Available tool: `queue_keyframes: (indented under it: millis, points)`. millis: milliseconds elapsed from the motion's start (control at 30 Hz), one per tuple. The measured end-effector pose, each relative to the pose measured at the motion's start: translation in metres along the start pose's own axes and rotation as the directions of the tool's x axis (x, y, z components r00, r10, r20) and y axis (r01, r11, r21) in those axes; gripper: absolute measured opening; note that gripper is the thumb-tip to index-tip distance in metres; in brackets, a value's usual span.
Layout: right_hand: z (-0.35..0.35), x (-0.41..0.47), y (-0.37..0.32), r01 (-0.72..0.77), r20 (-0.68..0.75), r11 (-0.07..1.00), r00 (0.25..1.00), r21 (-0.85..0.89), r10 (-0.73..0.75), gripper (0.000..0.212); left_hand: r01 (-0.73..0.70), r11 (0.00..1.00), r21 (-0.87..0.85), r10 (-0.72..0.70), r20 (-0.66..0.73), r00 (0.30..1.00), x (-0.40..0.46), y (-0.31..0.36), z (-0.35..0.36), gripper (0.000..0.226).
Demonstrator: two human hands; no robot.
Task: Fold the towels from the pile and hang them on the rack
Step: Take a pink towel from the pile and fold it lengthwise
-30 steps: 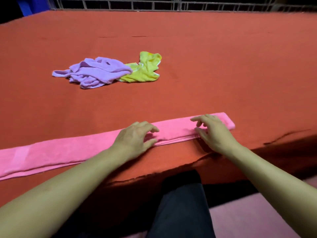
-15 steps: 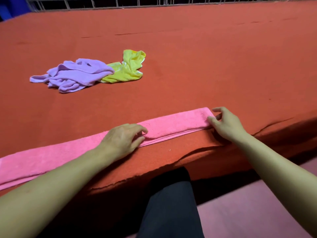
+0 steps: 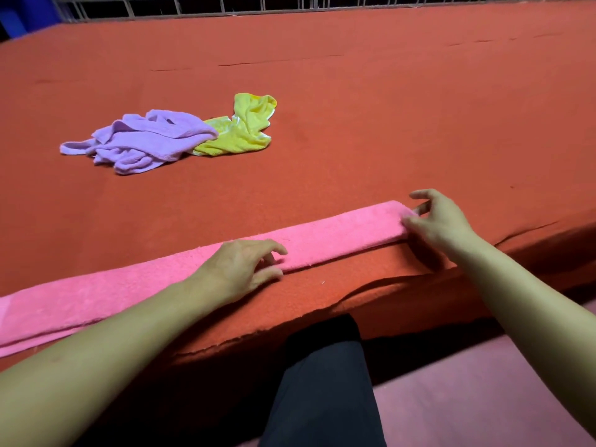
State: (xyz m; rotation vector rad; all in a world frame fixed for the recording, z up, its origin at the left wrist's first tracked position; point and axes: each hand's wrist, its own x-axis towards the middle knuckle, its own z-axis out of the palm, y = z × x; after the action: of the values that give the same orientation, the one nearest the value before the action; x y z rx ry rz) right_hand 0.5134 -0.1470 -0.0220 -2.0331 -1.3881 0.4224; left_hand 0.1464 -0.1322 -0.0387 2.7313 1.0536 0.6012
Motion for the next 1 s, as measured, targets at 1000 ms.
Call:
queue_keyframes:
  millis: [1000]
  points:
    - [0.054,0.010,-0.021,0.416,0.439,0.743,0.880,-0.525,-0.182,0.067,0.348,0.886,0.306,-0.441,0.325,0.836,-0.017,-0.029,-0.001,0.073]
